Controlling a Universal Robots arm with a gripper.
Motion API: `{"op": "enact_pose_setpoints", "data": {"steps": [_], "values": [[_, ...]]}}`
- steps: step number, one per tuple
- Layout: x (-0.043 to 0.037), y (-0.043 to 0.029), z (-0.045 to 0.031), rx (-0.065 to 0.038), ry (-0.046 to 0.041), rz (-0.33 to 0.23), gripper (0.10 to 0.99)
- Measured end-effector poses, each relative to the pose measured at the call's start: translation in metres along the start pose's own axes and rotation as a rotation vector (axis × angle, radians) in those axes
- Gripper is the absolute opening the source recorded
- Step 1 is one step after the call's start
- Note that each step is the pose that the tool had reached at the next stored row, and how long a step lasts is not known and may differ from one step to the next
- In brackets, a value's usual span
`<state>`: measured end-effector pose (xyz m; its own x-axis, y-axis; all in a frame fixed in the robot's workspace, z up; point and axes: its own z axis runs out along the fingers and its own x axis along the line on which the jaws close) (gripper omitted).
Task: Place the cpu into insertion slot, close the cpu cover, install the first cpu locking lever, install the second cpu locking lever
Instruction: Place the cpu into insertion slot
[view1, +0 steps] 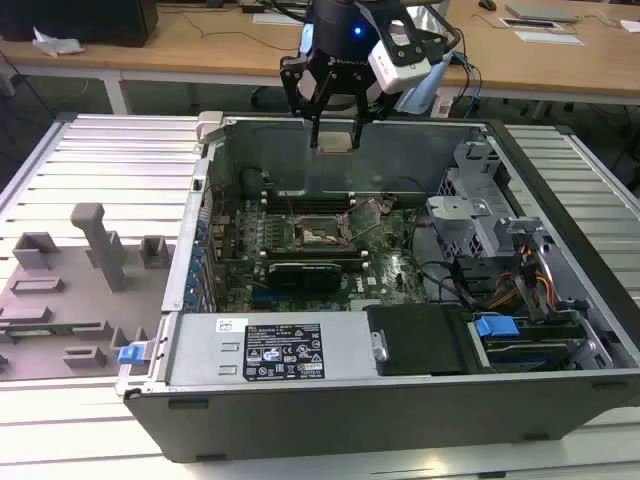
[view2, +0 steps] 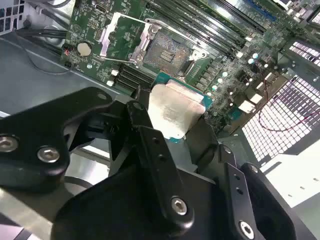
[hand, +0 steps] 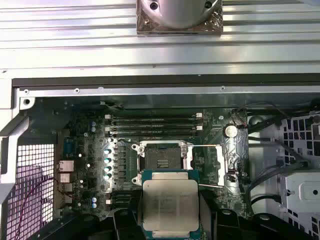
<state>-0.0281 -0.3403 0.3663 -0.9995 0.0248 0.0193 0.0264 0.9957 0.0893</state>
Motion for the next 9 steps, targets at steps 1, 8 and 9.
{"op": "enact_pose_setpoints", "data": {"steps": [1, 8, 9], "values": [[0.0000, 0.0000, 0.0000, 0.000, 0.0000, 0.000, 0.541], [0.0000, 0.0000, 0.0000, 0.000, 0.0000, 0.000, 0.541], [0.0000, 0.0000, 0.0000, 0.001, 0.0001, 0.000, 0.541]]}}
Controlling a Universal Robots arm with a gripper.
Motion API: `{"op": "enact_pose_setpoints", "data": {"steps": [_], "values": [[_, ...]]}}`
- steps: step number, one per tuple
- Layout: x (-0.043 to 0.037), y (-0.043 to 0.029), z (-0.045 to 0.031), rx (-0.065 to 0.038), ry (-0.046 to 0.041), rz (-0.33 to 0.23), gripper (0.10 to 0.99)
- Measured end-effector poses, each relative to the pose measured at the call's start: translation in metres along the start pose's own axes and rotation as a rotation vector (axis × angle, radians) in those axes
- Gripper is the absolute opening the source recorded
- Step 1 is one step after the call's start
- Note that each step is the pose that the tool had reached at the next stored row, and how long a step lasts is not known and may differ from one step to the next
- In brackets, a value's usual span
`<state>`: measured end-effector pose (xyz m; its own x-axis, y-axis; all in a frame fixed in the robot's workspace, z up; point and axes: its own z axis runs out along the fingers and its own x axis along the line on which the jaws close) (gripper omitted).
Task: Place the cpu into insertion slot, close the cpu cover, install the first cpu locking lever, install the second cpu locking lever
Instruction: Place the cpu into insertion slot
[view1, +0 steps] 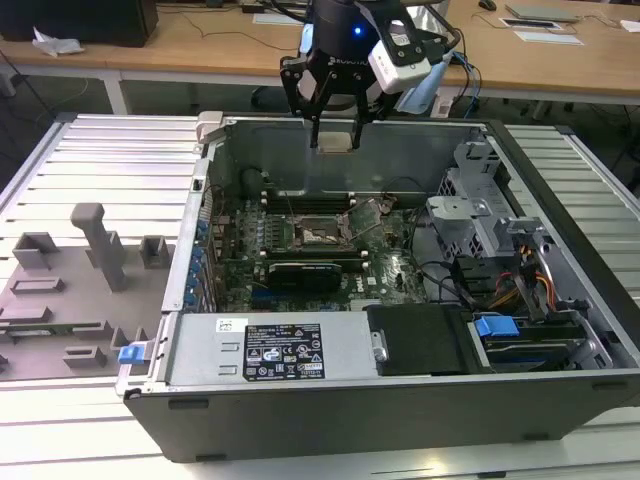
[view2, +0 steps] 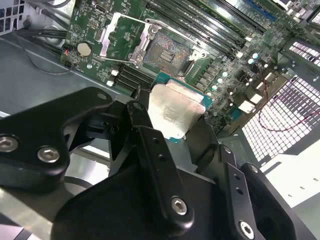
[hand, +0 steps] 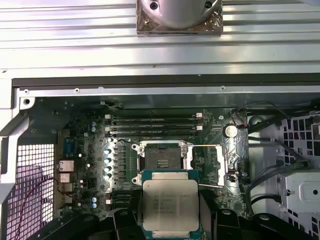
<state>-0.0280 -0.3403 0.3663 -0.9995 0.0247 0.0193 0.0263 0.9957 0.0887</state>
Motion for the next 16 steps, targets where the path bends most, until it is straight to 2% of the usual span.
{"op": "enact_pose_setpoints", "data": {"steps": [4, 6, 12, 14, 16], "values": [[-0.0001, -0.0004, 0.0050, 0.000, -0.0001, 0.000, 0.541], [-0.0002, -0.0011, 0.0122, 0.000, 0.0000, 0.000, 0.541], [-0.0004, -0.0020, 0.0225, 0.000, -0.0001, 0.000, 0.541], [-0.0006, -0.0029, 0.0323, 0.000, -0.0001, 0.000, 0.541], [-0.0007, -0.0034, 0.0381, 0.000, 0.0000, 0.000, 0.541]]}}
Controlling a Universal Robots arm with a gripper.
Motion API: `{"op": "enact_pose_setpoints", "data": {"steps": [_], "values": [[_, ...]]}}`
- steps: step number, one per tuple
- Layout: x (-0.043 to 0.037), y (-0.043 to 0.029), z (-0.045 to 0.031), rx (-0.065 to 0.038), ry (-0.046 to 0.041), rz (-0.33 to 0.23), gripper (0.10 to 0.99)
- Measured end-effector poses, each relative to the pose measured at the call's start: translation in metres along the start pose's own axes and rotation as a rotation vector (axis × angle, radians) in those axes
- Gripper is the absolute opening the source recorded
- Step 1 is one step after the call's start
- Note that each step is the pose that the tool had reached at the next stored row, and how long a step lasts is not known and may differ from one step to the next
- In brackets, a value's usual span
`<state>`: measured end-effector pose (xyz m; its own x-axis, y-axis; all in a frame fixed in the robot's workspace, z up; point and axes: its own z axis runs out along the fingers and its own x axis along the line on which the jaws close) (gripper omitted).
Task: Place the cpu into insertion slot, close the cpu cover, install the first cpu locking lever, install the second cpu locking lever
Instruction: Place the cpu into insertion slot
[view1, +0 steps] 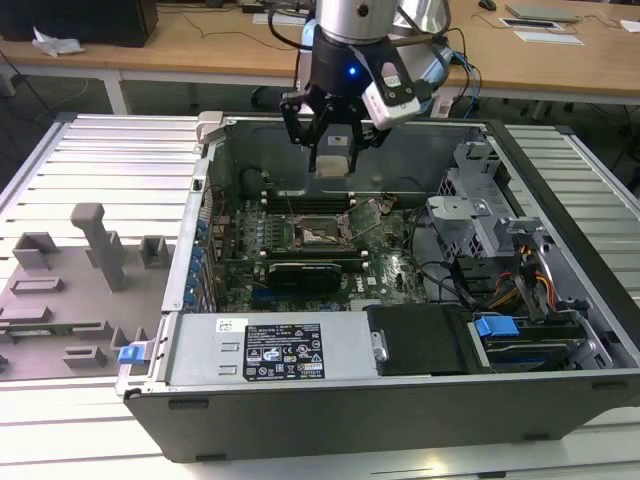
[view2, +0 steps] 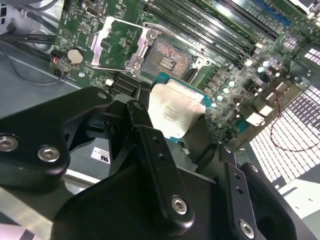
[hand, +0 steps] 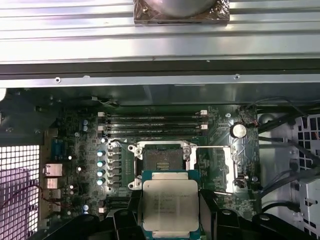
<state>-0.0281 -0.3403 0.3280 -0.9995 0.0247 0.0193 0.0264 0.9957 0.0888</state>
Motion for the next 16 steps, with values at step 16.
{"op": "enact_pose_setpoints", "data": {"steps": [16], "values": [[-0.0005, -0.0023, 0.0260, -0.002, -0.0096, 0.108, 0.541]]}}
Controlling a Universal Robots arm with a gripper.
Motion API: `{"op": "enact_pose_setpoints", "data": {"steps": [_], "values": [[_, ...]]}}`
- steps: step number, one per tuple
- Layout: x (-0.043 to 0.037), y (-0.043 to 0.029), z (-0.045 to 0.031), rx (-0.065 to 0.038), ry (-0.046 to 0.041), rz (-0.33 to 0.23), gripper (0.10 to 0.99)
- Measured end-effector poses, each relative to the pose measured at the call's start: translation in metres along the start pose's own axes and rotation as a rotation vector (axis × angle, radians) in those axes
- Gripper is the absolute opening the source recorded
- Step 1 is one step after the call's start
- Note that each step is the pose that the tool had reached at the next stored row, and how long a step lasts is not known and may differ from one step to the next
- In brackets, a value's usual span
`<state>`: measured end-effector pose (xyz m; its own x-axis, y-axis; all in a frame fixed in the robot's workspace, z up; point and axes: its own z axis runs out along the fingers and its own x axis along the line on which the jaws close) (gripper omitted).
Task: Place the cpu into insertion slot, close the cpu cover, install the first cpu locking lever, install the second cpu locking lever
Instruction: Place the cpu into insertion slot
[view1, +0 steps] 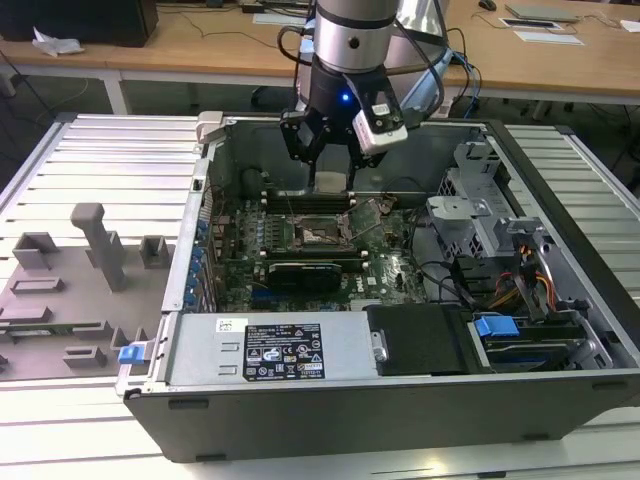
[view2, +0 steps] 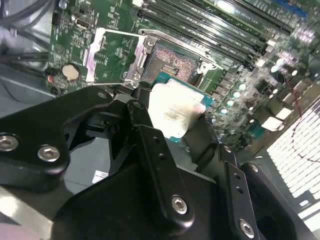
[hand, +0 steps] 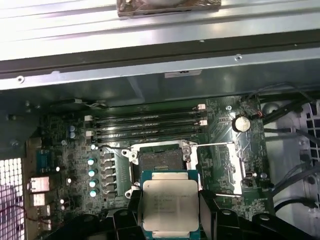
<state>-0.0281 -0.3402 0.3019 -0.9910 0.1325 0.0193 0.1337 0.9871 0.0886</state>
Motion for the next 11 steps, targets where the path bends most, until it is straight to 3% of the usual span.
{"op": "enact_pose_setpoints", "data": {"steps": [6, 11], "values": [[0.0000, -0.0001, 0.0017, -0.004, -0.0186, 0.209, 0.541], [0.0000, -0.0002, 0.0020, -0.007, -0.0299, 0.335, 0.541]]}}
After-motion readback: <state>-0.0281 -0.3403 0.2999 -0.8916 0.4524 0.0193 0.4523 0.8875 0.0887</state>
